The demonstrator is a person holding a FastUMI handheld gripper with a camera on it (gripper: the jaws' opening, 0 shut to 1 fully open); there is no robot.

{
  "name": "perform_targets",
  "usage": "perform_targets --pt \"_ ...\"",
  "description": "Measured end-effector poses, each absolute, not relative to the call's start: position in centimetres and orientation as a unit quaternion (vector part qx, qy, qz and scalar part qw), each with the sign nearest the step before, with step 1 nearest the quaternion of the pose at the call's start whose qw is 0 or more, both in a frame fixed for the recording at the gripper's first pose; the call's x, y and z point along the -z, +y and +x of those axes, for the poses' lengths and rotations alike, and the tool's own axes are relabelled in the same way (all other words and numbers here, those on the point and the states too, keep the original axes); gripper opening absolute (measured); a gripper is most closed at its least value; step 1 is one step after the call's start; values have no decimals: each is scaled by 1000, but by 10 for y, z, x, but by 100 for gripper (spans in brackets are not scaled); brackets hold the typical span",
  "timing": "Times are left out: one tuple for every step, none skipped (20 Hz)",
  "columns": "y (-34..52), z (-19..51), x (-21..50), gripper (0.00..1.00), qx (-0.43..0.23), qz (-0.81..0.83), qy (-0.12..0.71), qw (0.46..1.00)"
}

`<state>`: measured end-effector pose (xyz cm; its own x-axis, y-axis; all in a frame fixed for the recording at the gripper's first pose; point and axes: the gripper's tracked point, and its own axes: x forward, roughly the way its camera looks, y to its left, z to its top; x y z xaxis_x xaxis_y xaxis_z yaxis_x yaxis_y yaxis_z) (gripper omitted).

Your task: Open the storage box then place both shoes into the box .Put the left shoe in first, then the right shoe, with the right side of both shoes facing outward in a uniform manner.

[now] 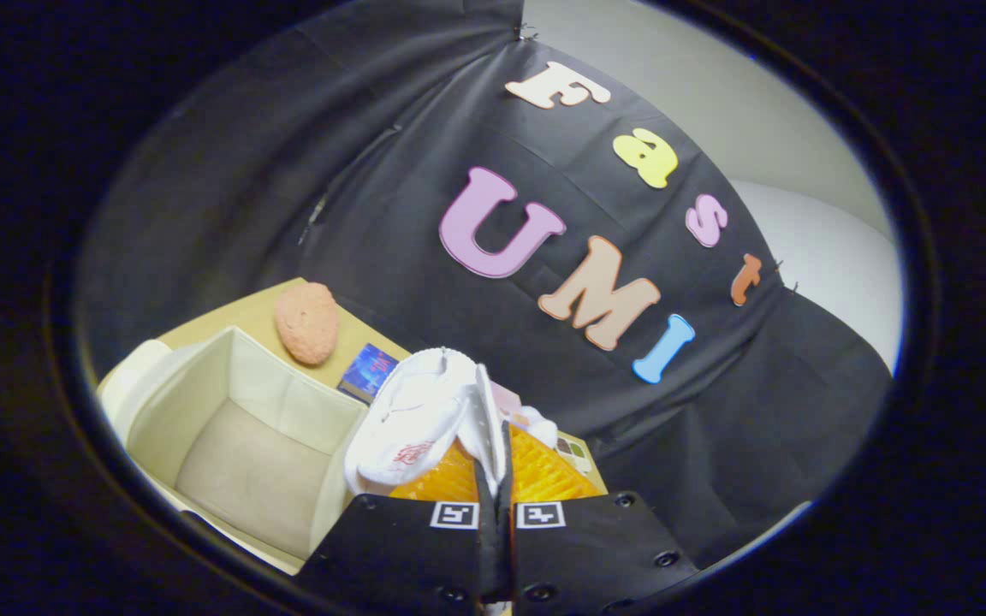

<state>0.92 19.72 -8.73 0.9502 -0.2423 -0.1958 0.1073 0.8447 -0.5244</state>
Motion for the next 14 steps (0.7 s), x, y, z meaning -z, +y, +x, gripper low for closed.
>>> perform_targets --pt "214 11 94 2 82 -251 132 956" --pt "230 11 103 2 73 -237 140 959" --pt "244 9 113 2 65 -227 151 960" --pt "256 7 124 2 59 -217 166 960" --pt "265 8 137 2 52 -210 179 960" --pt "274 10 149 2 47 -201 191 960" --pt "282 10 164 2 41 -192 204 959" --pt "290 10 177 2 34 -182 219 958" --pt "295 11 187 2 30 -176 233 956" --pt "302 13 195 2 24 -168 248 954" --pt "307 18 200 2 20 -163 255 953" --pt "310 22 203 3 20 -161 262 951" --pt "310 25 208 3 22 -161 270 949" --pt "311 28 211 3 22 -158 279 947"
